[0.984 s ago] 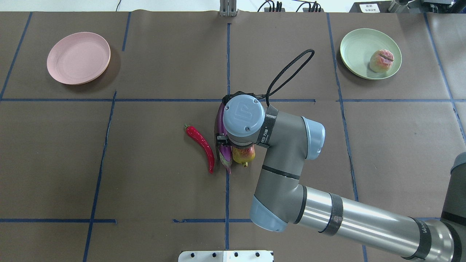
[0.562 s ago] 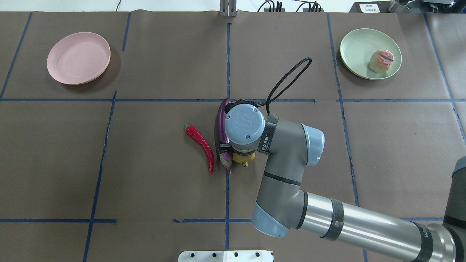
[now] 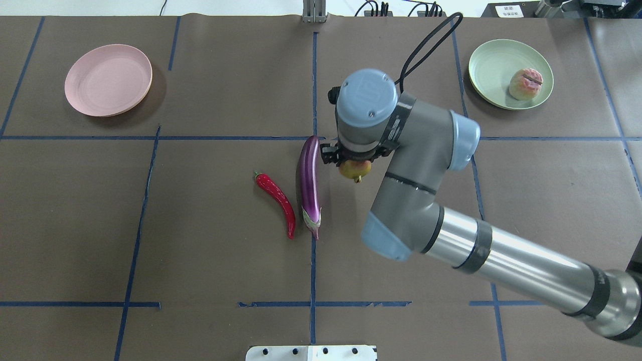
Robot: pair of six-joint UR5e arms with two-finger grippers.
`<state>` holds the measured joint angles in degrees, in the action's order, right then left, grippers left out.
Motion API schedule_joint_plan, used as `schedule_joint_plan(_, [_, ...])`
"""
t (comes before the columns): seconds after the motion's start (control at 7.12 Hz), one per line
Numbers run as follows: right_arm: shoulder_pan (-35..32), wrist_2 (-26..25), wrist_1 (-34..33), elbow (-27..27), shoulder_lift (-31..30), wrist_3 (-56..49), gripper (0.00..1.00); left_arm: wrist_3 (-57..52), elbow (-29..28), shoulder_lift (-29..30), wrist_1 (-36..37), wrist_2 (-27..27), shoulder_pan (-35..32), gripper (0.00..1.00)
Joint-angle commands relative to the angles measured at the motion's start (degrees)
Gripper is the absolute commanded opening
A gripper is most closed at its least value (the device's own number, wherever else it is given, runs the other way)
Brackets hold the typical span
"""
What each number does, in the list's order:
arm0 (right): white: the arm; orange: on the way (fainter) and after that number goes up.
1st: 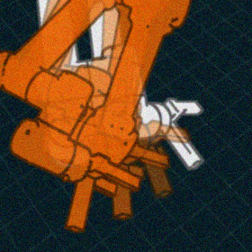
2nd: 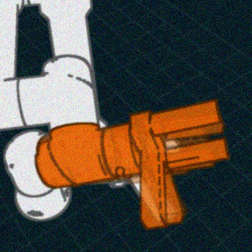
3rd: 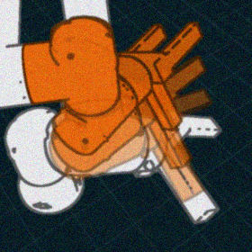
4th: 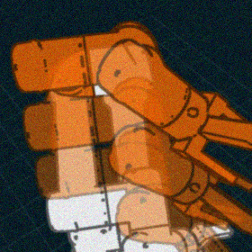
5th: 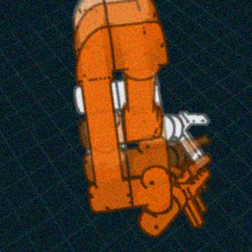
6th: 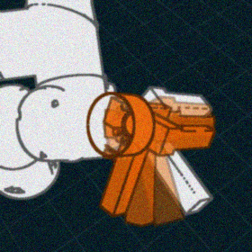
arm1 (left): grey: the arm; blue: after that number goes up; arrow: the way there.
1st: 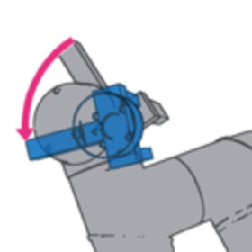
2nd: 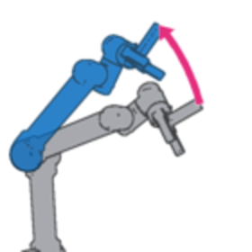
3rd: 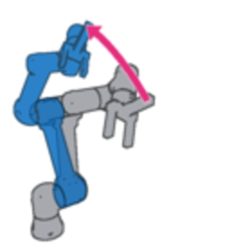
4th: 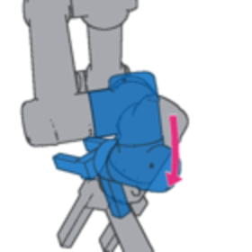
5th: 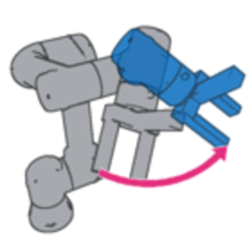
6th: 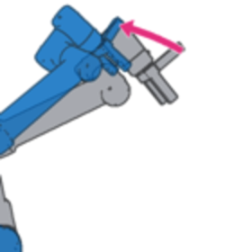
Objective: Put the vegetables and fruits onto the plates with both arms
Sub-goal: 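Grasp the apple with the right gripper and place it on the green plate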
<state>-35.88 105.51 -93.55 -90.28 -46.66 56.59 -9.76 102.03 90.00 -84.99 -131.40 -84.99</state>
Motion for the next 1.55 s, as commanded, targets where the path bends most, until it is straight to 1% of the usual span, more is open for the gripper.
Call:
schedule_joint_plan(0.0, [-12.8, 6.9, 0.5, 5.6, 0.0, -14.9, 0.09, 0.0, -0.2, 0.0, 0.0, 0.0, 0.0, 1.00])
schedule_joint_plan(0.14, [-17.8, 7.5, 0.9, 10.7, 0.1, -23.3, 0.09, -0.1, -0.2, 0.0, 0.0, 0.0, 0.0, 1.00])
schedule_joint_plan(0.28, [-22.2, 8.7, 6.0, 17.6, 0.0, -29.5, 0.09, -0.1, -0.2, 0.0, 0.1, 0.0, 0.0, 1.00])
schedule_joint_plan(0.42, [-24.9, 9.9, 14.1, 26.4, -0.1, -33.6, 0.09, -0.1, -0.1, 0.0, 0.0, -0.1, 0.0, 1.00])
schedule_joint_plan(0.56, [-26.1, 9.8, 20.4, 33.2, -0.1, -35.0, 0.09, -0.1, -0.1, 0.0, 0.0, -0.1, 0.0, 1.00])
schedule_joint_plan(0.7, [-26.4, 9.5, 21.4, 35.1, -0.2, -36.3, 0.10, -0.1, -0.1, 0.0, 0.0, -0.1, 0.0, 1.00])
schedule_joint_plan(0.84, [-26.3, 9.5, 21.6, 36.0, -0.5, -36.3, 0.40, -0.1, -0.2, 0.1, 0.0, 0.0, 0.0, 1.00])
schedule_joint_plan(0.98, [-26.4, 9.5, 22.2, 36.0, -1.3, -36.2, 0.84, -0.1, -0.2, 0.1, 0.0, 0.0, 0.0, 1.00])
schedule_joint_plan(1.12, [-26.4, 9.5, 22.4, 36.0, -1.6, -35.7, 0.99, -0.1, -0.2, 0.1, 0.0, 0.0, 0.0, 1.00])
schedule_joint_plan(1.26, [-27.4, 10.2, 22.3, 35.7, -1.5, -35.2, 0.99, 0.0, 0.1, 0.5, 0.0, 0.0, 0.0, 1.00])
schedule_joint_plan(1.41, [-29.1, 13.5, 21.8, 35.2, -1.3, -35.5, 0.99, 0.0, 0.5, 1.3, -0.7, 0.0, 0.2, 1.00])
